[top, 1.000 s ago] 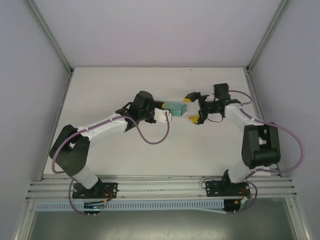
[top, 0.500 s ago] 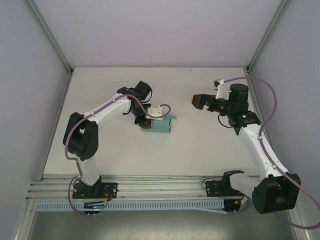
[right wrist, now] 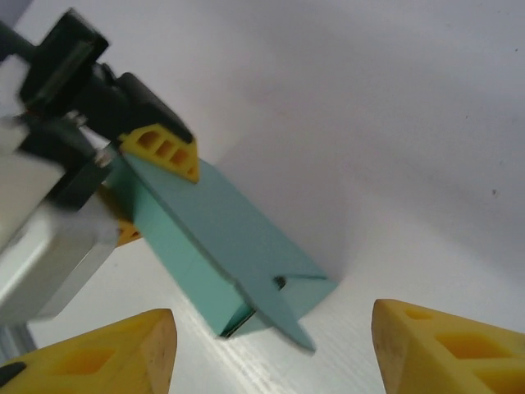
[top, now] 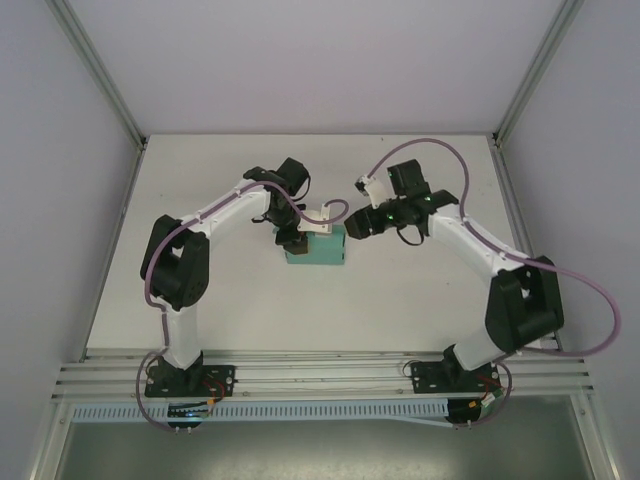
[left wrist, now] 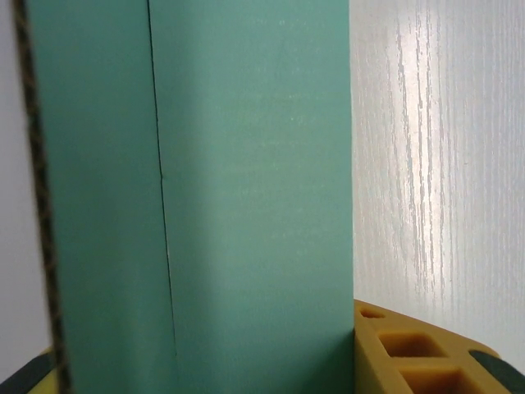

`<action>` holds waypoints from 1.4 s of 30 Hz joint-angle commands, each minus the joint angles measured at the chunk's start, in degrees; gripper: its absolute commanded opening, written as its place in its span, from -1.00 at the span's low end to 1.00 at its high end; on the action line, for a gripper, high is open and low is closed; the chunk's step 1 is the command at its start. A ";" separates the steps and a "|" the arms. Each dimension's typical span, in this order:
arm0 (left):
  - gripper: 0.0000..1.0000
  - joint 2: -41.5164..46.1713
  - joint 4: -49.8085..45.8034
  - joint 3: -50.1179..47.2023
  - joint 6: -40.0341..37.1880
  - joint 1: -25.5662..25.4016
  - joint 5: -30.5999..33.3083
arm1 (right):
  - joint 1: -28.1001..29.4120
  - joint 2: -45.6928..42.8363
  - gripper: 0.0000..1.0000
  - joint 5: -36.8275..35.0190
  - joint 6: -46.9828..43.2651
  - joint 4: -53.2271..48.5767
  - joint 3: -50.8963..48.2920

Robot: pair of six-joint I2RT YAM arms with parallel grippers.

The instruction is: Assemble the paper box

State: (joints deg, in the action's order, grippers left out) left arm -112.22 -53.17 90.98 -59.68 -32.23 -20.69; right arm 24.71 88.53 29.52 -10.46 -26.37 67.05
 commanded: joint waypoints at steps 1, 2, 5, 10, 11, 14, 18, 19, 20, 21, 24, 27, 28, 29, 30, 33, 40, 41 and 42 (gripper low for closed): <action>-0.24 -1.77 -2.87 0.72 0.84 0.24 -1.80 | 1.57 3.61 0.20 -2.16 -4.48 -3.54 4.18; -0.25 -1.82 -2.04 0.39 1.07 0.24 -1.28 | 1.70 4.59 0.10 -2.00 -4.69 -4.13 4.95; -0.25 -2.29 -1.76 0.63 1.44 0.32 -1.54 | 1.82 5.38 -0.04 -0.37 -4.92 -4.66 5.03; -0.25 -3.67 -2.25 2.24 1.91 0.48 -2.31 | 1.92 4.52 -0.20 -0.22 -4.67 -4.65 3.32; -0.24 -3.89 -2.46 2.57 2.24 0.46 -2.32 | 1.95 4.48 -0.21 -0.46 -4.49 -4.49 3.11; -0.24 -4.21 -2.73 3.15 2.40 0.51 -2.28 | 1.92 4.39 -0.21 -0.55 -4.90 -5.26 3.00; -0.24 -4.14 -2.71 3.15 2.84 0.50 -2.19 | 2.01 4.63 -0.62 -2.41 -4.05 -5.65 3.18; -0.23 -4.18 -2.53 3.15 3.15 0.50 -2.07 | 2.09 4.53 -0.75 -2.75 -3.59 -5.56 3.29; -0.23 -4.31 -2.40 3.32 3.75 0.51 -1.78 | 2.47 4.26 -0.82 -3.41 -2.89 -5.03 3.12; -0.23 -4.39 -2.38 3.49 4.17 0.50 -1.54 | 2.99 4.00 -0.88 -4.41 -2.11 -4.55 3.01; -0.22 -4.67 -1.57 4.19 6.41 0.50 -0.85 | 5.35 2.93 -1.00 -8.82 2.97 -2.29 2.53; -0.18 -4.90 0.09 4.97 9.63 0.51 -0.15 | 7.20 1.89 -1.00 -12.76 15.52 2.82 0.84; -0.16 -5.14 0.15 5.40 10.36 0.50 -0.44 | 8.98 1.25 -1.00 -15.32 19.06 5.08 -0.54; -0.15 -5.39 0.51 5.69 11.09 0.52 -0.72 | 11.15 0.42 -1.00 -20.05 22.67 8.18 -2.34; -0.15 -5.77 0.53 6.01 11.56 0.42 -0.96 | 13.05 -0.06 -1.00 -24.25 25.43 10.66 -3.82; -0.15 -7.16 0.36 7.25 13.17 0.41 -1.06 | 15.92 -0.16 -1.00 -34.17 35.26 14.91 -7.16; -0.13 -6.48 1.20 6.36 14.06 0.42 -1.03 | 17.54 0.15 -1.00 -36.29 39.72 21.64 -14.15; -0.12 -6.35 1.27 6.15 14.13 0.46 -0.86 | 17.64 -0.01 -1.00 -36.24 39.10 21.78 -14.80; -0.10 -6.24 1.26 6.06 14.23 0.41 -0.93 | 18.14 -0.19 -1.00 -36.24 37.94 21.98 -15.60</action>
State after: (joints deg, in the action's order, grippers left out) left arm -116.75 -55.72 97.67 -47.20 -31.59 -20.60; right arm 40.53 87.37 -7.60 25.21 -2.92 54.92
